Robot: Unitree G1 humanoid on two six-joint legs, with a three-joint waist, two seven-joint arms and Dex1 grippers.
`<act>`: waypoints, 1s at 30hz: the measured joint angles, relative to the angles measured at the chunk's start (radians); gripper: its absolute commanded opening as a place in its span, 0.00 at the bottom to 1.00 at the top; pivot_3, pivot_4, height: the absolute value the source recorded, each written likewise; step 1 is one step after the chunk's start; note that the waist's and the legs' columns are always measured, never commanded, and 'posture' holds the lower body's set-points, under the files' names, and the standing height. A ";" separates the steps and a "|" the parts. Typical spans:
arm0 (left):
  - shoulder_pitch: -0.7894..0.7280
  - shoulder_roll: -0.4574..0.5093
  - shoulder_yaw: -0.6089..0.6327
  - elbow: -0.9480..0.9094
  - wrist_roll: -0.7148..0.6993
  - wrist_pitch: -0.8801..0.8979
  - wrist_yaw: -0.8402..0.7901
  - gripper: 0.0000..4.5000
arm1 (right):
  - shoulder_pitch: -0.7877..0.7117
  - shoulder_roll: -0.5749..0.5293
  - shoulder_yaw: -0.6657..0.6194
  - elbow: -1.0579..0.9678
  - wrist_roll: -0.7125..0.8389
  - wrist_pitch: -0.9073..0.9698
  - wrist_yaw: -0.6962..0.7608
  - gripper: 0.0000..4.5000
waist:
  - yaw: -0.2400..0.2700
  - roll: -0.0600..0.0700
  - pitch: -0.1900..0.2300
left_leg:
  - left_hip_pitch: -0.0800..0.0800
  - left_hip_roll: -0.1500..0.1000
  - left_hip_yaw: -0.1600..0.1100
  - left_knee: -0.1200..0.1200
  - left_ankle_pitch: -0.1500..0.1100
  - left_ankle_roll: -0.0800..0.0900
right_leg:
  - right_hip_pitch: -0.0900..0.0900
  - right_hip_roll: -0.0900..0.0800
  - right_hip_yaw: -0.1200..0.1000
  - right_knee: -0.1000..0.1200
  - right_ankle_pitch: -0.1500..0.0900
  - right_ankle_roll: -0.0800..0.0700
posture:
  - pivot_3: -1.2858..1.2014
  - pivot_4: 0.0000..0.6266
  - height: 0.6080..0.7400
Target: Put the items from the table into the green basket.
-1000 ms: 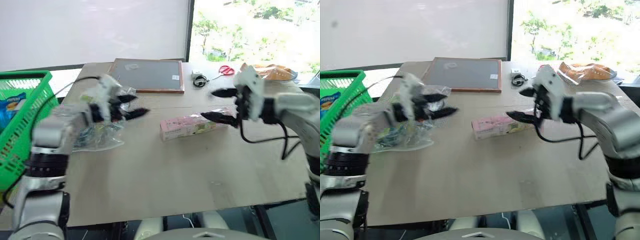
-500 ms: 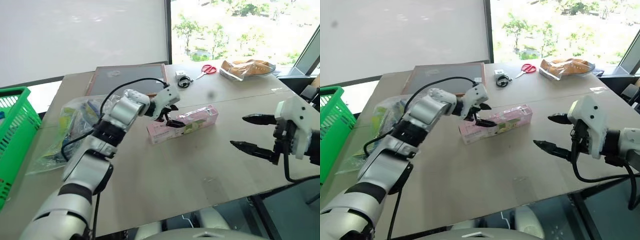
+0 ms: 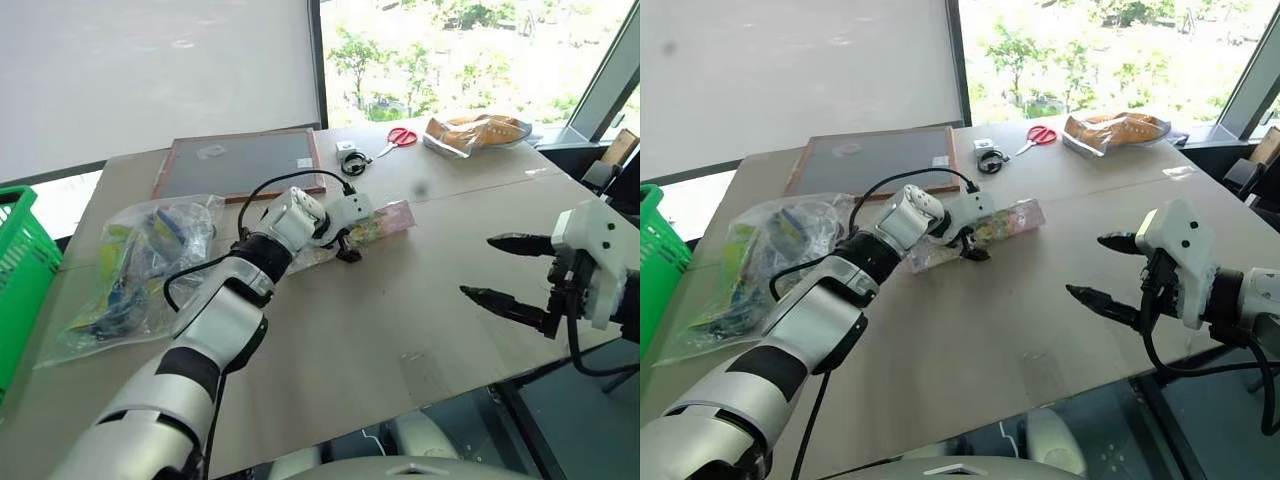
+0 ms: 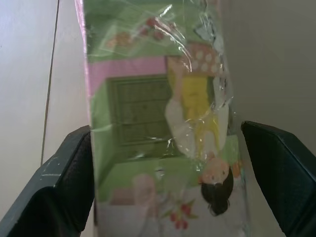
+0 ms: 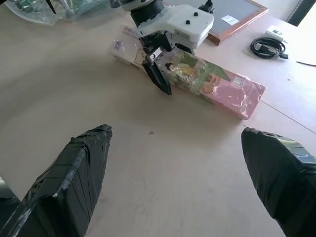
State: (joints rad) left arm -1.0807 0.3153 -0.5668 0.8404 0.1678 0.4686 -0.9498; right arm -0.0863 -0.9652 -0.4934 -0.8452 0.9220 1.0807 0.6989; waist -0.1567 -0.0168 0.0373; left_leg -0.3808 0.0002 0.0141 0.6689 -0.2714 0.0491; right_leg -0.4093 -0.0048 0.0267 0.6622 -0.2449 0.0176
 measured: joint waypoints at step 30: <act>0.242 0.235 0.552 -0.513 -0.228 0.217 0.061 0.53 | -0.263 0.031 0.254 0.138 -0.018 -0.179 0.003 1.00 | 0.011 -0.003 0.002 | -0.001 0.003 0.006 0.000 -0.001 0.001 | -0.005 -0.004 0.004 0.001 0.003 -0.002 | 0.48 0.00 1.00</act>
State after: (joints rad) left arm -0.8392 0.5500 -0.0144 0.3276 -0.0606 0.6860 -0.8887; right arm -0.3493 -0.9346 -0.2395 -0.7070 0.9043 0.9016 0.7017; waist -0.1453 -0.0200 0.0395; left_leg -0.3815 0.0031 0.0198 0.6690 -0.2725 0.0500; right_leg -0.4141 -0.0084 0.0309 0.6636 -0.2415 0.0152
